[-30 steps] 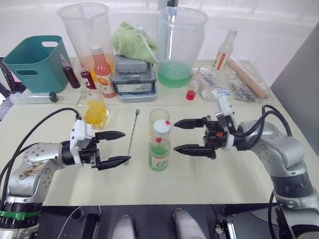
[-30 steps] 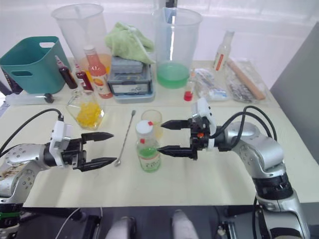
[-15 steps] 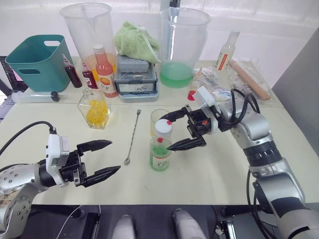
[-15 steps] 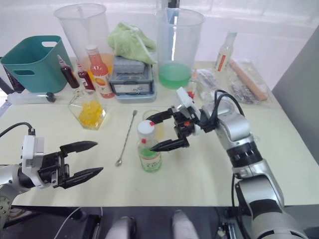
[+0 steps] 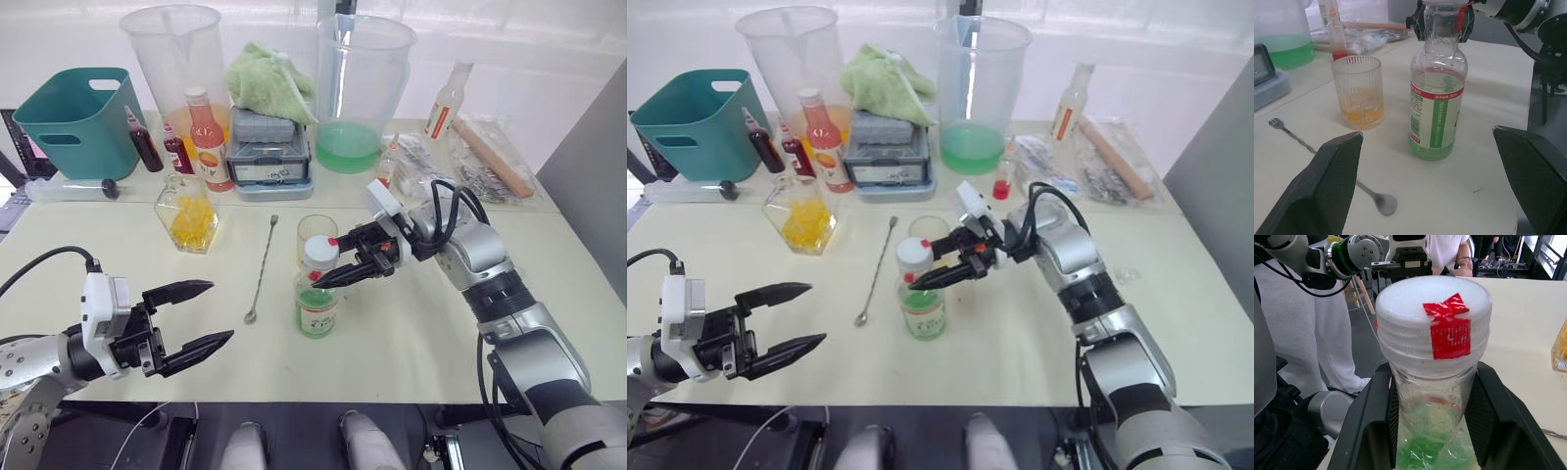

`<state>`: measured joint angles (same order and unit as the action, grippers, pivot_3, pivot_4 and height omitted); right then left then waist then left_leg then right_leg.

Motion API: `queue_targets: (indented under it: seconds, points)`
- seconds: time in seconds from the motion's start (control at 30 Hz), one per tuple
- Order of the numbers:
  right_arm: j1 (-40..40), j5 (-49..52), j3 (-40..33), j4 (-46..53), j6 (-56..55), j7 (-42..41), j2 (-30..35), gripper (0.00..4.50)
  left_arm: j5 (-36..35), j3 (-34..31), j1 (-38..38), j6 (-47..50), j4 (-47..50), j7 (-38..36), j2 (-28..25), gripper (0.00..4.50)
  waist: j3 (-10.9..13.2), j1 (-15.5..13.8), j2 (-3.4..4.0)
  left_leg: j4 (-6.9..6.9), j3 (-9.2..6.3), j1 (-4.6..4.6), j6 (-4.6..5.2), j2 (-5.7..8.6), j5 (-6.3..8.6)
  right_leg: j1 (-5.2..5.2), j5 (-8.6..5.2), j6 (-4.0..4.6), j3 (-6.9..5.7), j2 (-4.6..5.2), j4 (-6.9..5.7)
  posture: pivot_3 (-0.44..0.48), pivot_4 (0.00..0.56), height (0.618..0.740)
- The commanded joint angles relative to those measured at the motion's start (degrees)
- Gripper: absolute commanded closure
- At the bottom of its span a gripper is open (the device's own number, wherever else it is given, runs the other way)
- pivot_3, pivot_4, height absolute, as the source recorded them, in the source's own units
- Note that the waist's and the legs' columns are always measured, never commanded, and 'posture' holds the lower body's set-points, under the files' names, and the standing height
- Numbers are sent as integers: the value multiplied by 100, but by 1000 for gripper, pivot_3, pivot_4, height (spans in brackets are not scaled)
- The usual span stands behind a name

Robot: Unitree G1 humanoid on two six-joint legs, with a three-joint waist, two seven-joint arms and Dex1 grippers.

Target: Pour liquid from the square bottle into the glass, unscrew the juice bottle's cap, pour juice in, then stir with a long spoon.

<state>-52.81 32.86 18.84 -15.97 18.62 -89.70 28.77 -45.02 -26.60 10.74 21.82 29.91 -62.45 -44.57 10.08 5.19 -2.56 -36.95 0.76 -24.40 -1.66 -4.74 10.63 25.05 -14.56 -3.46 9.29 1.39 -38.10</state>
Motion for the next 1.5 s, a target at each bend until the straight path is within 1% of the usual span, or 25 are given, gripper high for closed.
queue_targets:
  seconds: [0.03, 0.1, 0.17, 0.2, 0.33, 0.43, 0.5, 0.57, 0.7, 0.8, 0.87, 1.0, 1.07, 1.17, 1.2, 1.23, 1.27, 1.3, 1.37, 1.43, 1.5]
  points:
    - [88, 208, -410, 502, 218, -175, 129, 3183, -50, 130, -228, -71, -125, -146, -78, 0, 0, 6, 0, 0, -1, 0, 0, 0, 0, 0, 0, 0, 0, -1, 0, 0, 150, 707]
    - [229, 285, -561, 813, 406, -16, 208, 3183, -36, 243, -366, -71, -212, -208, -88, 0, 0, 11, 0, 0, -1, -1, 0, 0, 0, 2, 0, 0, -1, -1, 0, 0, 150, 707]
    - [569, 438, -831, 1523, 742, 423, 364, 3183, 35, 507, -710, -113, -525, -411, -116, 0, 1, -33, 2, 2, -3, -3, 0, 0, 0, 2, -1, 0, -3, 0, 0, 0, 150, 707]
    - [754, 453, -995, 1852, 863, 772, 401, 3183, 75, 665, -935, -126, -710, -521, -124, 0, 1, -39, 2, 1, -10, -6, -1, 1, -1, 3, -2, 1, -8, -1, -2, 0, 150, 707]
    - [1243, 393, -1375, 2685, 1154, 1719, 416, 3184, 214, 1044, -1448, -169, -1121, -775, -113, 0, 1, -89, 1, 1, -15, -6, -8, 1, -5, 3, -2, 2, -13, -2, -1, 0, 150, 707]
    - [1659, 486, -1622, 3490, 1603, 2680, 326, 3184, 283, 1260, -1758, -191, -1391, -973, -84, 0, 1, -114, 1, 2, -15, -5, -9, 0, -5, 4, -2, 2, -13, -3, -3, 0, 150, 707]
    - [2057, 433, -1716, 4184, 1980, 3552, 198, 3184, 340, 1442, -2021, -216, -1623, -1139, -64, 0, 0, -125, 1, 2, -20, -10, -9, 1, -5, 5, -3, 4, -14, -4, -3, 0, 150, 707]
    - [2355, 474, -1796, 4682, 2306, 4191, 84, 3184, 389, 1573, -2224, -235, -1797, -1272, -41, 0, 0, -132, 1, 1, -27, -18, -10, 1, -6, 6, -3, 4, -18, -5, -3, 0, 150, 707]
    - [2700, 586, -1938, 5139, 2750, 5128, -152, 3185, 501, 1769, -2519, -298, -2137, -1517, -5, 0, -1, -130, 0, -3, -34, -27, -16, 3, -10, 7, -2, 3, -24, -3, -1, 0, 150, 707]
    - [3026, 433, -1875, 5399, 2800, 5539, -205, 3185, 596, 1923, -2740, -384, -2367, -1678, 51, 0, -1, -134, 0, -4, -46, -28, -17, 3, -11, 4, -3, 3, -34, -3, -1, 0, 150, 707]
    - [3159, 541, -1868, 5471, 2914, 5735, -267, 3187, 637, 1985, -2859, -417, -2461, -1729, 91, 0, -1, -133, 0, -4, -47, -28, -16, 3, -11, 3, -3, 4, -36, -3, -1, 0, 150, 707]
    - [3254, 711, -1825, 5542, 3034, 5880, -317, 3187, 683, 2018, -2964, -400, -2514, -1762, 127, 0, -1, -132, -1, -5, -53, -28, -16, 3, -11, -1, -3, 4, -40, -3, -1, 0, 150, 707]
    - [3245, 802, -1843, 5477, 3031, 5779, -247, 2162, 703, 2035, -2950, -367, -2462, -1729, 108, 0, -1, -129, -1, -4, -54, -28, -16, 2, -11, -1, -3, 5, -41, -4, -1, 0, 150, 707]
    - [3194, 760, -1815, 5382, 2924, 5642, -93, 1198, 703, 2001, -2897, -350, -2402, -1685, 82, 0, -1, -130, -1, -4, -56, -28, -16, 2, -11, -2, -3, 5, -43, -4, 0, 0, 150, 707]
    - [3166, 683, -1802, 5306, 2844, 5523, 8, 816, 699, 1969, -2863, -345, -2365, -1647, 74, 0, -1, -130, -1, -4, -57, -28, -16, 2, -11, -2, -4, 5, -44, -4, -1, 0, 150, 707]
    - [3062, 671, -1848, 5089, 2771, 5349, 92, 492, 689, 1915, -2782, -333, -2288, -1583, 61, 0, -1, -131, -1, -4, -57, -29, -16, 3, -11, -2, -4, 5, -44, -3, -1, 0, 150, 707]
    - [2909, 618, -1812, 4787, 2592, 4927, 284, 173, 711, 1865, -2657, -295, -2185, -1484, 22, 0, -1, -126, -1, -5, -57, -29, -16, 3, -11, -4, -4, 5, -44, -3, 0, 0, 150, 707]
    - [2794, 586, -1772, 4568, 2463, 4629, 406, 173, 728, 1833, -2571, -272, -2124, -1421, -9, 0, -1, -109, -1, -6, -57, -28, -16, 3, -11, -5, -4, 5, -44, -3, 1, 0, 150, 707]
    - [2616, 316, -1448, 4240, 1974, 3782, 791, 173, 666, 1721, -2393, -237, -1950, -1296, -31, 0, -1, -120, -1, -7, -56, -26, -16, 3, -11, -5, -3, 4, -44, -3, 2, 0, 150, 707]
    - [2444, 301, -1334, 3882, 1556, 3050, 921, 173, 604, 1594, -2212, -226, -1784, -1204, -57, 0, -1, -123, -1, -5, -59, -25, -16, 1, -11, -4, -7, 7, -48, -4, 1, 0, 150, 707]
    - [2159, 384, -1280, 3464, 1363, 2455, 955, 173, 556, 1435, -1991, -222, -1620, -1123, -92, 0, -1, -112, -1, -4, -62, -25, -16, -2, -11, -6, -15, -2, -53, -7, 1, 0, 150, 707]
